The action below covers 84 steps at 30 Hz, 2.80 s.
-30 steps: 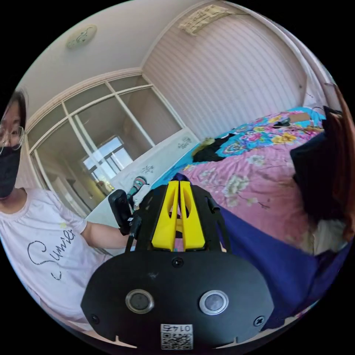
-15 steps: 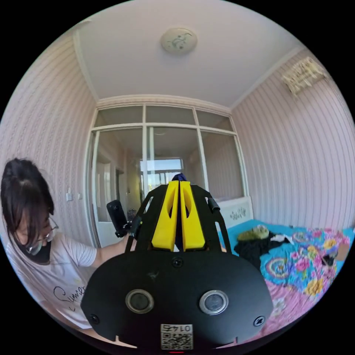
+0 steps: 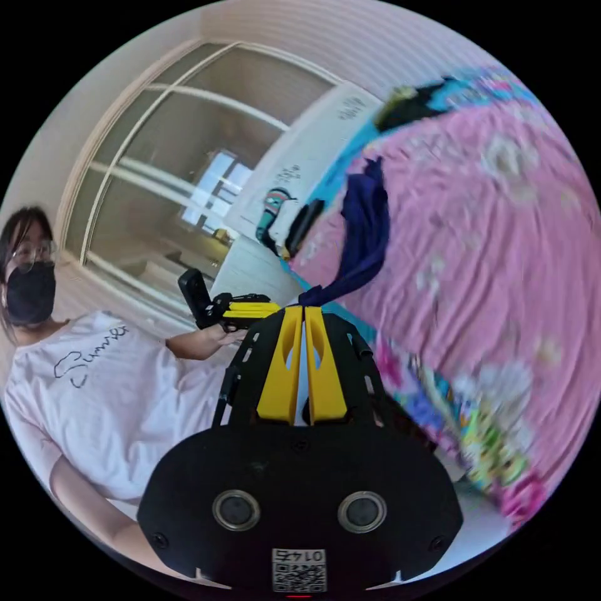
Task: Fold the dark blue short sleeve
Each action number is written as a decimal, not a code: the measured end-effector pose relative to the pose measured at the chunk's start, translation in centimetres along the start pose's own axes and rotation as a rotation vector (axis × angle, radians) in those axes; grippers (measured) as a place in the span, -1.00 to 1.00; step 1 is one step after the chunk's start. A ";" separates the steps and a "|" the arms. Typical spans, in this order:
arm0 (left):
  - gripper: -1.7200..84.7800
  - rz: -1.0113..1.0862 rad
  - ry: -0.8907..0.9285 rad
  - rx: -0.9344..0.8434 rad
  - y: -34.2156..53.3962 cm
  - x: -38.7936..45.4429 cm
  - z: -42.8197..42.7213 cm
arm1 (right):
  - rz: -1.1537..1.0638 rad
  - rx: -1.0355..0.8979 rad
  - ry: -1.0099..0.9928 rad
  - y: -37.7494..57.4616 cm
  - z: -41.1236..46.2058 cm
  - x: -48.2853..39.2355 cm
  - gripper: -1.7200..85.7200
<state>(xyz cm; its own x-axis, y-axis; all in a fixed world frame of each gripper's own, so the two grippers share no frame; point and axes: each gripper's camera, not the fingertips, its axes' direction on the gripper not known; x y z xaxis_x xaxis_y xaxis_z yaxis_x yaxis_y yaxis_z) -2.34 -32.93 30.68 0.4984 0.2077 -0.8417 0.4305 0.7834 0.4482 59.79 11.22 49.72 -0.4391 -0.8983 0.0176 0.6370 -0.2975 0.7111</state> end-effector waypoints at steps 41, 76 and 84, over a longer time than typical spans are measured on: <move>-0.98 -0.544 -0.305 0.520 8.1 -23.5 -27.6 | 0.016 -0.380 0.115 3.9 7.5 19.2 -0.96; -0.82 0.128 0.128 -0.155 -8.3 -10.4 -1.7 | 0.448 -0.061 -0.295 3.3 -8.9 32.1 -0.80; -0.76 -0.311 0.062 -0.294 0.9 -16.8 5.7 | 0.182 0.111 0.627 -3.1 -14.1 27.2 -0.73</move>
<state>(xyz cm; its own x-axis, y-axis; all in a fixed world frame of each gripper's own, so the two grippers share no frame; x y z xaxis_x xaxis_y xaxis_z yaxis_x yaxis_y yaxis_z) -6.03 -39.03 47.00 0.3292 -0.0368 -0.9435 0.3159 0.9459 0.0733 54.78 -16.89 38.04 0.1426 -0.9590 -0.2448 0.5826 -0.1186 0.8040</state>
